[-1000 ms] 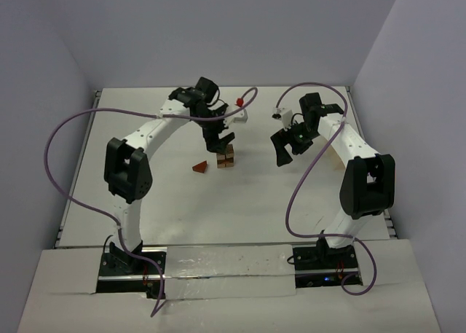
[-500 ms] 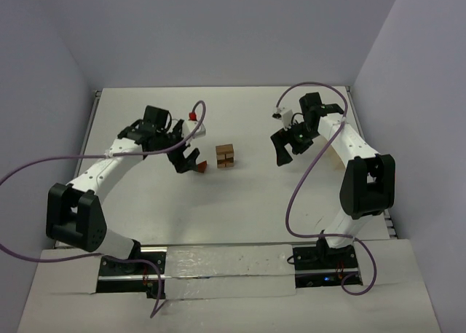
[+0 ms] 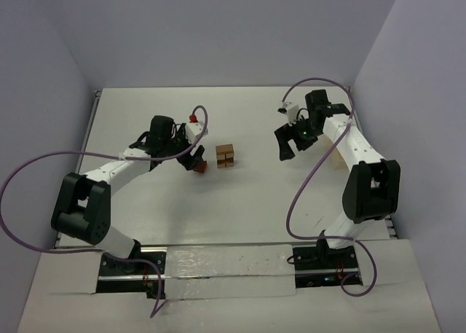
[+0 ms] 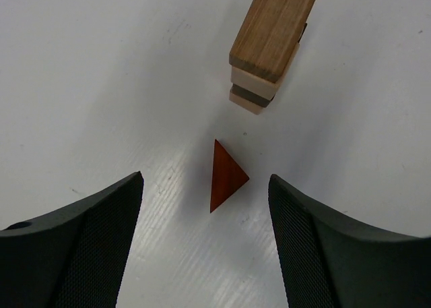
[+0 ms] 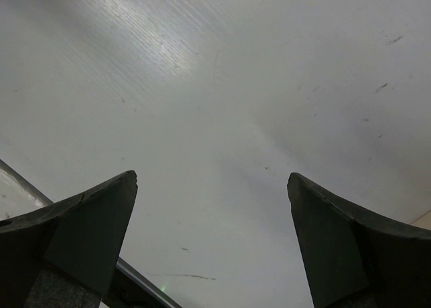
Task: Build the wood block tower
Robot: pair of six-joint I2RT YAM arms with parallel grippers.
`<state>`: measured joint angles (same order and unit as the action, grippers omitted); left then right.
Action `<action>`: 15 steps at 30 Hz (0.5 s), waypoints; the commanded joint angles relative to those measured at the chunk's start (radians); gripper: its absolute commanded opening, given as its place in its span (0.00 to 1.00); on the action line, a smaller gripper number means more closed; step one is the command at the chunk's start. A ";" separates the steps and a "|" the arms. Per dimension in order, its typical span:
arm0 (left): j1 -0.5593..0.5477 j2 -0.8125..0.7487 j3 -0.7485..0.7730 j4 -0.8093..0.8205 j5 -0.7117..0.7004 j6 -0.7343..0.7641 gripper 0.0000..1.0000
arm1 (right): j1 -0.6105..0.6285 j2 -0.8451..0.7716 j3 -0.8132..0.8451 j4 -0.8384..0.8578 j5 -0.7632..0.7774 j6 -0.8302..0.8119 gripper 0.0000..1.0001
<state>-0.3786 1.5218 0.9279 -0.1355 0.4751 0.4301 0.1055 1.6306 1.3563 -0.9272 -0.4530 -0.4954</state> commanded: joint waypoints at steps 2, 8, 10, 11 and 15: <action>-0.008 0.084 0.030 0.084 0.080 0.033 0.79 | -0.017 -0.049 0.030 0.028 -0.001 0.009 1.00; -0.012 0.138 0.057 0.022 0.100 0.078 0.75 | -0.027 -0.050 0.027 0.025 -0.004 0.006 1.00; -0.013 0.143 0.057 0.019 0.099 0.085 0.75 | -0.027 -0.044 0.029 0.025 -0.007 0.007 1.00; -0.014 0.154 0.066 0.009 0.094 0.085 0.75 | -0.027 -0.040 0.030 0.024 -0.011 0.008 1.00; -0.021 0.207 0.113 -0.037 0.070 0.079 0.71 | -0.026 -0.035 0.032 0.022 -0.014 0.009 1.00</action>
<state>-0.3877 1.6794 0.9569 -0.1368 0.5315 0.4915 0.0868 1.6291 1.3563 -0.9268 -0.4543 -0.4911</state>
